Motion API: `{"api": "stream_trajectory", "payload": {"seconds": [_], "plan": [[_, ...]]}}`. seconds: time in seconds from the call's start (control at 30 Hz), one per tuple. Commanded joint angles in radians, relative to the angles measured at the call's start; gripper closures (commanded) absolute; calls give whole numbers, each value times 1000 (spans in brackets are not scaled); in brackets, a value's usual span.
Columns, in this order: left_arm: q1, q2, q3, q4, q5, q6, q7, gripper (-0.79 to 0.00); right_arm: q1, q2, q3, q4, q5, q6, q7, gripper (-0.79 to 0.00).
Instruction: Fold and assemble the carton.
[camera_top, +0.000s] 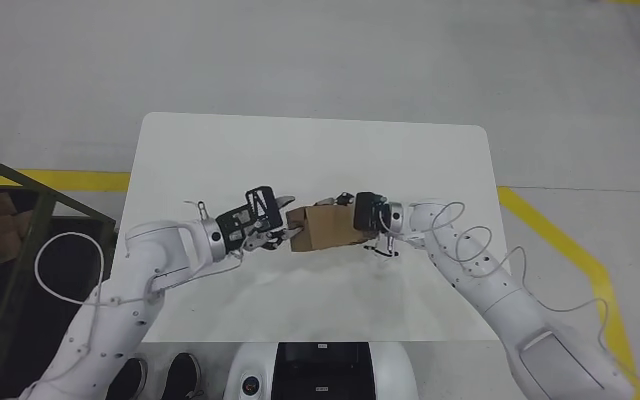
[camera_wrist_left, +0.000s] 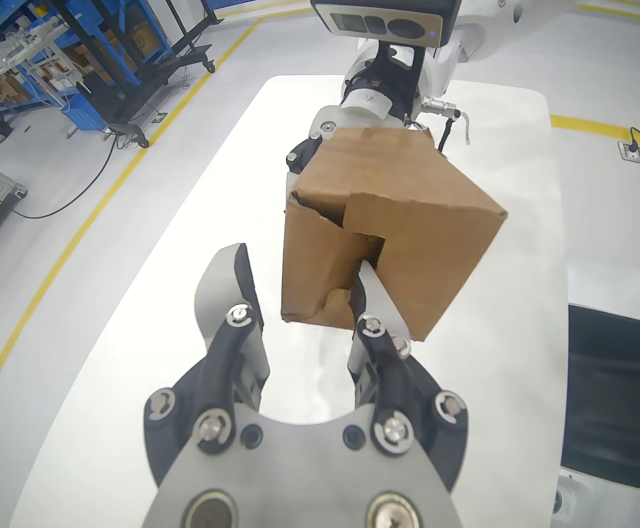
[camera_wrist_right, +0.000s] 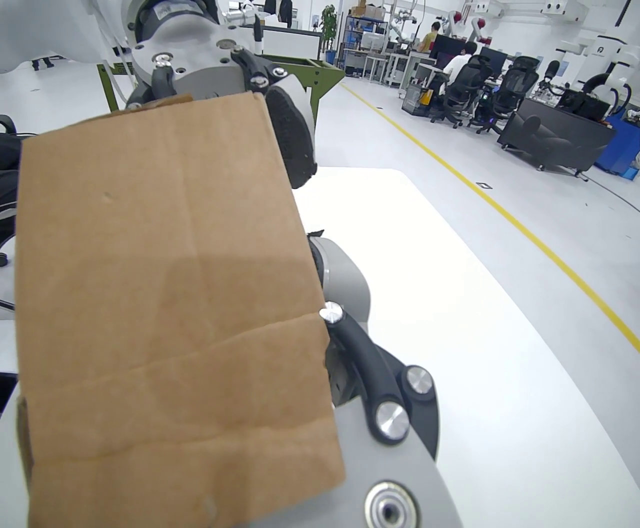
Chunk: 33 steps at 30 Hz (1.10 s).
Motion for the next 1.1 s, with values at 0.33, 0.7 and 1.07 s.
{"api": "stream_trajectory", "payload": {"seconds": [0.33,0.7,1.07], "plan": [[-13,-5,43,4,55,16,-19,-413,-6,3,10,0,-2,4,-8,0],[42,4,-45,-20,37,7,-6,-480,-12,6,21,-2,4,5,-8,0],[54,7,-95,-20,37,27,4,-536,-14,8,38,8,27,8,-6,0]]}}
